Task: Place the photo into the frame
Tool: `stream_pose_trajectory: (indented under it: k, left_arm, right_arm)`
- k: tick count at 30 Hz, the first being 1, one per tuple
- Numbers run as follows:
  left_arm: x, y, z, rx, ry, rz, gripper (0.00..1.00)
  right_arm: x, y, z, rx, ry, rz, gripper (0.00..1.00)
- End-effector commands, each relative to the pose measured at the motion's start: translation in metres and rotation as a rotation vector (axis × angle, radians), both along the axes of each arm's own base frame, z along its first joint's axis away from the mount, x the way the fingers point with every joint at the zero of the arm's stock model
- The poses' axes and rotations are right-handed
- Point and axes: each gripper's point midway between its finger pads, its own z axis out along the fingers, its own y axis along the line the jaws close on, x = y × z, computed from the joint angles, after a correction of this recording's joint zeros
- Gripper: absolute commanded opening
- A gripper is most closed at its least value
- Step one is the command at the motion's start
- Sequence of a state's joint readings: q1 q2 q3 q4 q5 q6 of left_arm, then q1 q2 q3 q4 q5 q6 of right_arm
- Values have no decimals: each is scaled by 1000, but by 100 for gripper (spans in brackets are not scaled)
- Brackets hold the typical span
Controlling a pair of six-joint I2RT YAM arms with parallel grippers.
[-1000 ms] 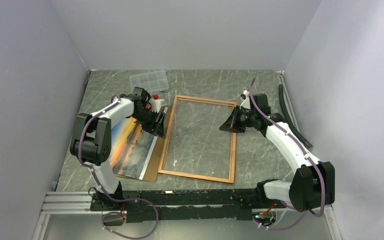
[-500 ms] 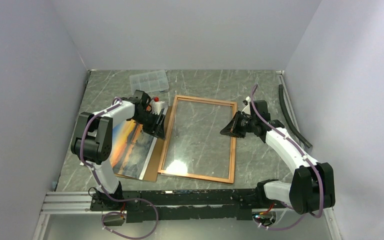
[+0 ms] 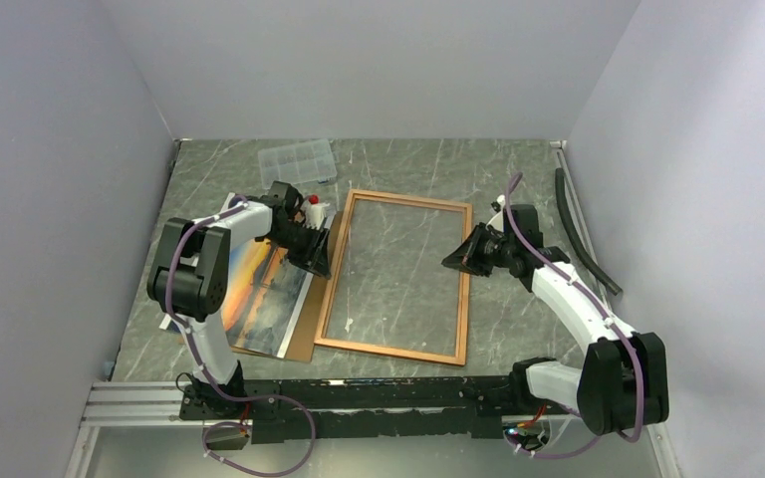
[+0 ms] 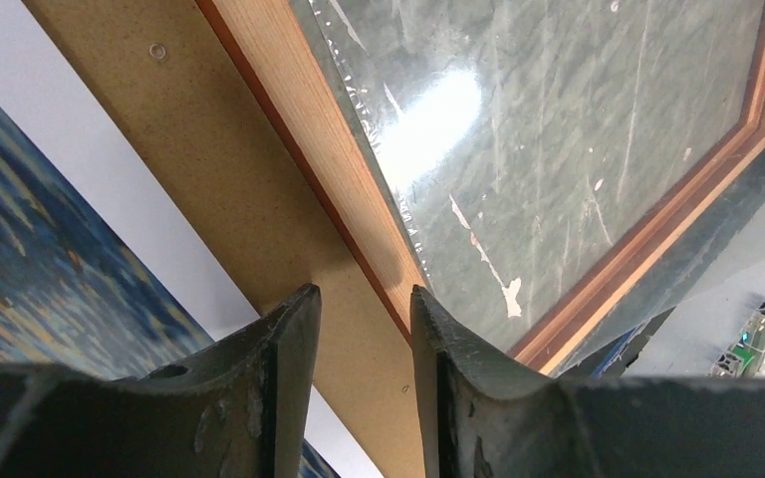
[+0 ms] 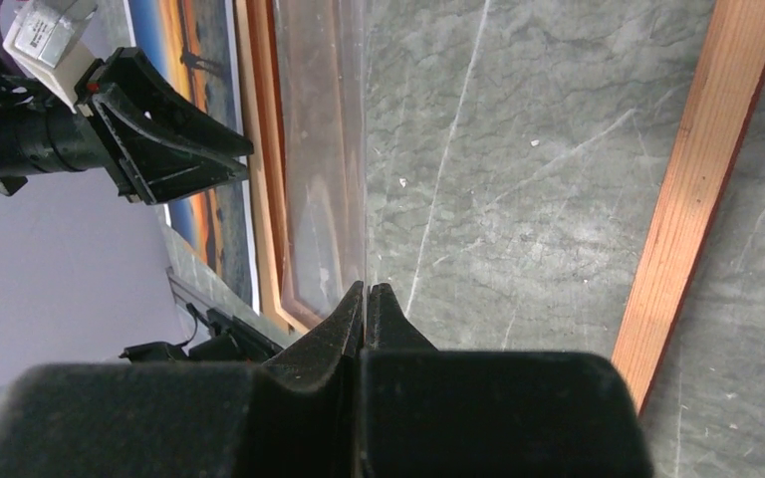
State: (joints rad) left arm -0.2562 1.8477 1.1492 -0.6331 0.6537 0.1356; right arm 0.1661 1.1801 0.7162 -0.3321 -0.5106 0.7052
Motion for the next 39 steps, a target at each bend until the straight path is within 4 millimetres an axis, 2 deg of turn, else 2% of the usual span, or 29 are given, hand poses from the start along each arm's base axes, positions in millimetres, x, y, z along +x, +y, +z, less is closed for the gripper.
stream_pose_trajectory:
  k: [1,6,10,17,26,39]
  left_arm:
    - [-3,-6,-1,-29,7,-16,42]
    - [-5,-7,-5,-32,18,-24,34]
    - [-5,-8,-7,-33,22,-29,28]
    - [-8,-5,-8,-9,27,-36,26]
    - [-12,1,-11,21,29,-41,24]
    - [-16,-5,-15,-15,60,-43,12]
  right_arm:
    - [14,-2,13,22,-89,-23,0]
    - [14,-3,13,24,-107,-21,0]
    - [15,-1,23,40,-156,-8,0]
    - [16,6,59,95,-297,26,0]
    - [16,7,70,91,-321,50,0]
    - [15,16,95,212,-358,31,0]
